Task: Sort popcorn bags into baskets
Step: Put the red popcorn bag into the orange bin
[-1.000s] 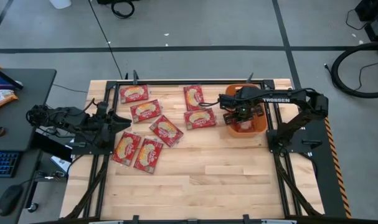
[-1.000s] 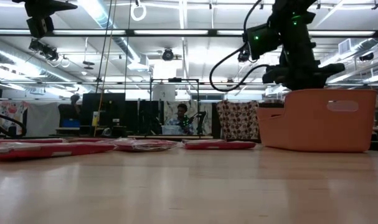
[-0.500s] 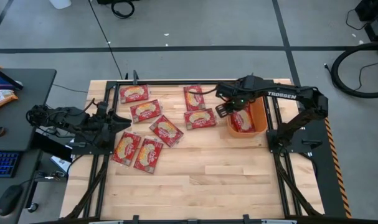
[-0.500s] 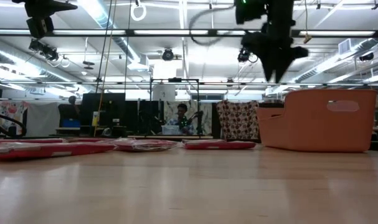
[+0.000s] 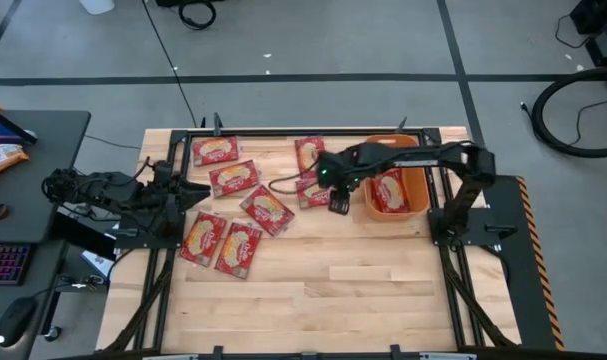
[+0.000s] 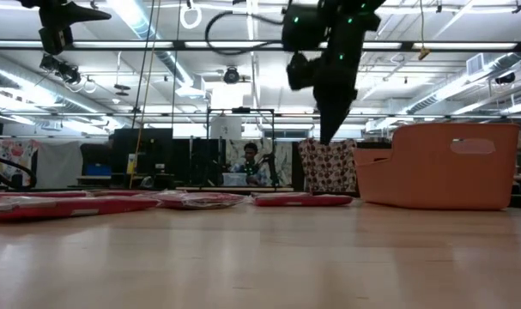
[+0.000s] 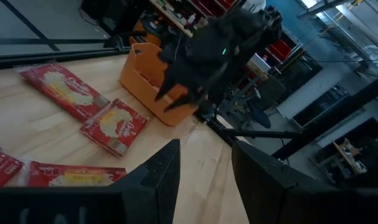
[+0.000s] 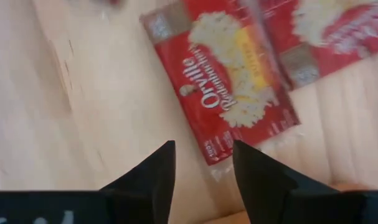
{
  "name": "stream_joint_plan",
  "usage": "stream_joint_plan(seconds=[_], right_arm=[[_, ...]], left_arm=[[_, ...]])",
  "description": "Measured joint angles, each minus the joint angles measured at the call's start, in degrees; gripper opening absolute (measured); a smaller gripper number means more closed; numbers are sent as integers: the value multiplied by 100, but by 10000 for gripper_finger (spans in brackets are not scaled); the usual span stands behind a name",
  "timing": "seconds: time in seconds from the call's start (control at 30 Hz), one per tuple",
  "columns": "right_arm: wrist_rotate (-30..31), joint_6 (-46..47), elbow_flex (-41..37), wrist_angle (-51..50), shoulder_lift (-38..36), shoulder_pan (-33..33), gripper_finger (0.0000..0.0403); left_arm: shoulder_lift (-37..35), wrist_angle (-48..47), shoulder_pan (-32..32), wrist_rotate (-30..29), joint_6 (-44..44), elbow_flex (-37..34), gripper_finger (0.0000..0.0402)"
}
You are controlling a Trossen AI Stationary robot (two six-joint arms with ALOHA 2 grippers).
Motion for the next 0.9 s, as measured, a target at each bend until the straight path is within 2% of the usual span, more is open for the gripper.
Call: stream_joint_plan(seconds=[0.23,0.57,0.73,0.9], right_arm=[[160,-1233,0,-8,796,-27,202],[434,-2051,0,69,1487,-26,194],[449,-2008,9,119,1561,-28,168],[638,-1734,4,250,1537,-10,102]], left_arm=[[0,-5,0,-32,-1,0,149],[0,-10,0,-30,-20,0,149],[0,-5,0,-29,-23,0,149],[1,-3,-1,-26,-112,0,149]])
